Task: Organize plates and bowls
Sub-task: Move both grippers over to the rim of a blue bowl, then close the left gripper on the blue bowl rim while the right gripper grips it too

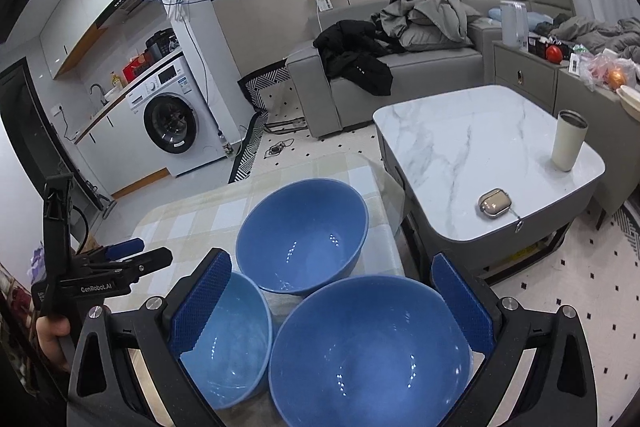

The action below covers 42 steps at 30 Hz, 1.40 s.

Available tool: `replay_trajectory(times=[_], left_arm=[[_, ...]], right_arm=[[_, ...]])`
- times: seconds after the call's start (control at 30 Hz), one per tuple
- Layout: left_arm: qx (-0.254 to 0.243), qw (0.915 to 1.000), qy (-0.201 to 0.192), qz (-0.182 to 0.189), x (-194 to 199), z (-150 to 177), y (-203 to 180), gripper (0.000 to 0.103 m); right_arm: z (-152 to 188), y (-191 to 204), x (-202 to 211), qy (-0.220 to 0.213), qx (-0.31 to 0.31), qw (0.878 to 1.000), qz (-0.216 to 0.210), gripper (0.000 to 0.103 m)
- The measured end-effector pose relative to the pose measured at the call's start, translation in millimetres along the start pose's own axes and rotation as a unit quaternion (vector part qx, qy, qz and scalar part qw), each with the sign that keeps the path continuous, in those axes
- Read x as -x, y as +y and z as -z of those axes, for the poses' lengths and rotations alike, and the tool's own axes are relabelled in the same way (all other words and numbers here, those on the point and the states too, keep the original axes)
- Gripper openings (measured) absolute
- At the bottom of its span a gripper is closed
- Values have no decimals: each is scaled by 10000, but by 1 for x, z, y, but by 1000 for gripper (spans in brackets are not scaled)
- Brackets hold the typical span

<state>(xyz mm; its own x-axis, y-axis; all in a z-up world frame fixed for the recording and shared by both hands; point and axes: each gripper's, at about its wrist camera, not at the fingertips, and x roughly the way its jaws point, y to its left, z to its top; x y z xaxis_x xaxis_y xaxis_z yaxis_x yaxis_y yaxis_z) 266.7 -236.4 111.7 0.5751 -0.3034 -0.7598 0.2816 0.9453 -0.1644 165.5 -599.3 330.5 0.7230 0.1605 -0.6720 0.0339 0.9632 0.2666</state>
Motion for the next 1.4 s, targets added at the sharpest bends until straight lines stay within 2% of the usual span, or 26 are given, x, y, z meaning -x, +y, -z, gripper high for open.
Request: replay_trajectory(times=[0.13,0.37,0.43,0.57,0.63,0.73,0.8,0.9,1.0,1.13,1.4], left_arm=[[4,10000,68,34,-19,-9,-4,102],[-93,9998,196,20,-52,-14,-9,101],[-76,9996,264,82,-61,-14,-9,98],[-66,9991,398,128,-77,-15,-8,80],[-65,9989,442,145,-84,-16,-8,75],[-96,9983,534,221,-95,-16,-10,67],[-124,9979,600,197,-104,-16,-11,60],[-139,9975,661,206,-113,-16,-14,55],[-129,9972,697,237,-119,-18,-16,50],[-123,9969,727,285,-126,-20,-17,45],[-239,9960,762,405,-130,-23,-26,22]], right_arm=[[-5,-3,-25,206,43,9997,148,102],[-6,-7,-62,493,39,9987,123,101],[-6,-7,-72,593,78,9981,135,93],[-3,-6,-87,754,116,9970,127,86],[-2,-6,-94,837,145,9963,98,78],[-1,-7,-104,914,182,9956,116,77],[0,-8,-112,981,201,9948,173,73],[1,-11,-122,1076,234,9937,199,70],[3,-13,-130,1149,254,9928,217,58],[5,-14,-139,1210,300,9918,270,53],[5,-11,-149,1265,370,9906,360,34]])
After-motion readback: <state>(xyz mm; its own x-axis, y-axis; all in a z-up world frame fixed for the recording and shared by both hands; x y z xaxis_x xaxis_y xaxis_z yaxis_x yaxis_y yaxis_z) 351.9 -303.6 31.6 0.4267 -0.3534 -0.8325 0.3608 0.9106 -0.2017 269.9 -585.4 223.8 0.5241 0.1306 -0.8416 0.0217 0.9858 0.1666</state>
